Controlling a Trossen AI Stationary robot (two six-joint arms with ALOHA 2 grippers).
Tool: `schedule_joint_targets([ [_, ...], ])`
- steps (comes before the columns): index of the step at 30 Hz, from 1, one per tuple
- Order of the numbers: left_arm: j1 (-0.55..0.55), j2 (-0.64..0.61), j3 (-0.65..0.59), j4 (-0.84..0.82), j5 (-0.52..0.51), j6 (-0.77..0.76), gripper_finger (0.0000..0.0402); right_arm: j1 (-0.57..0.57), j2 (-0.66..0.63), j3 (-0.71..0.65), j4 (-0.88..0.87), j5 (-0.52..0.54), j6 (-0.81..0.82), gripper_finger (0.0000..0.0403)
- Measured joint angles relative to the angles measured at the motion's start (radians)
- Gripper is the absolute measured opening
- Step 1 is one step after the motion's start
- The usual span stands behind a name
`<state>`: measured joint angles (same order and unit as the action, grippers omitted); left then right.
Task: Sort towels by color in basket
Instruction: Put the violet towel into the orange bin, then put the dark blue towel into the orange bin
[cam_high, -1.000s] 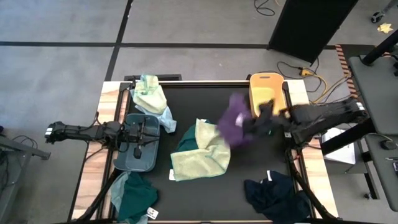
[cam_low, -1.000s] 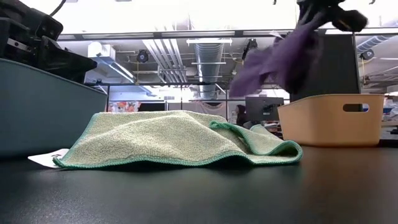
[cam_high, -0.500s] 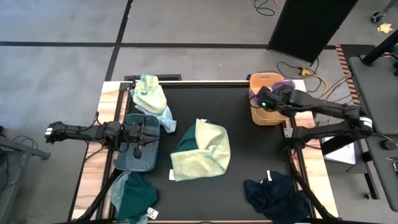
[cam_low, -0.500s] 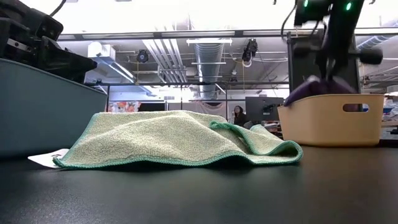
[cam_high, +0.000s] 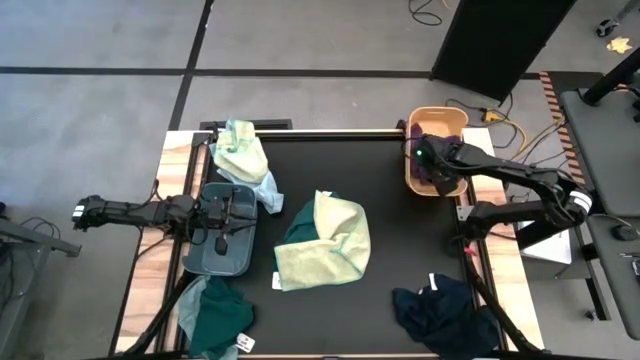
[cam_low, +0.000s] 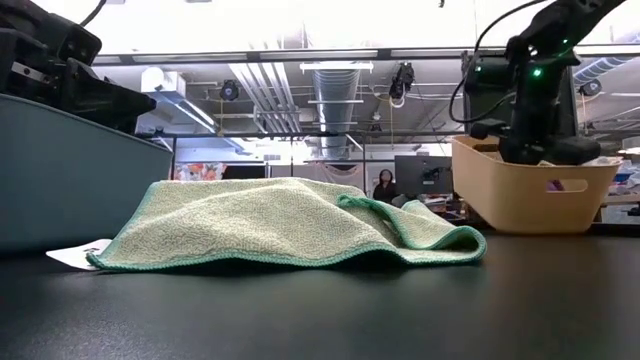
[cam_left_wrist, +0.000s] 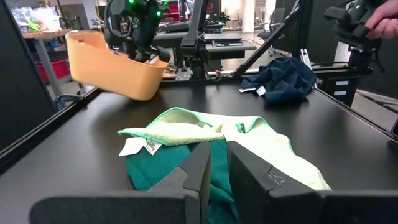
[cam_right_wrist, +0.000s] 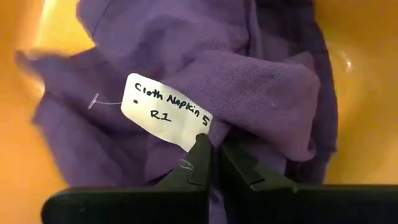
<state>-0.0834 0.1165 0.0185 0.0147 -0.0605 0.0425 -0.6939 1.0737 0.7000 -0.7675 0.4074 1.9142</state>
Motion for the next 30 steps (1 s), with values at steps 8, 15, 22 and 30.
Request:
schedule_joint_targets([
  [8, 0.000, 0.000, 0.000, 0.000, 0.000, 0.000, 0.0039, -0.027, -0.001, 0.002, 0.004, -0.024, -0.004, 0.0040],
  [15, 0.000, 0.000, 0.000, 0.000, 0.000, 0.000, 0.0039, -0.027, -0.019, 0.052, 0.010, -0.025, -0.016, 0.0092],
  [22, 0.000, 0.000, 0.000, 0.000, 0.000, 0.000, 0.0039, -0.040, -0.007, 0.080, 0.030, 0.019, 0.054, 0.0093],
  [30, 0.000, 0.000, 0.000, 0.000, 0.000, 0.000, 0.0039, -0.069, 0.065, 0.083, 0.040, 0.035, -0.044, 0.0085],
])
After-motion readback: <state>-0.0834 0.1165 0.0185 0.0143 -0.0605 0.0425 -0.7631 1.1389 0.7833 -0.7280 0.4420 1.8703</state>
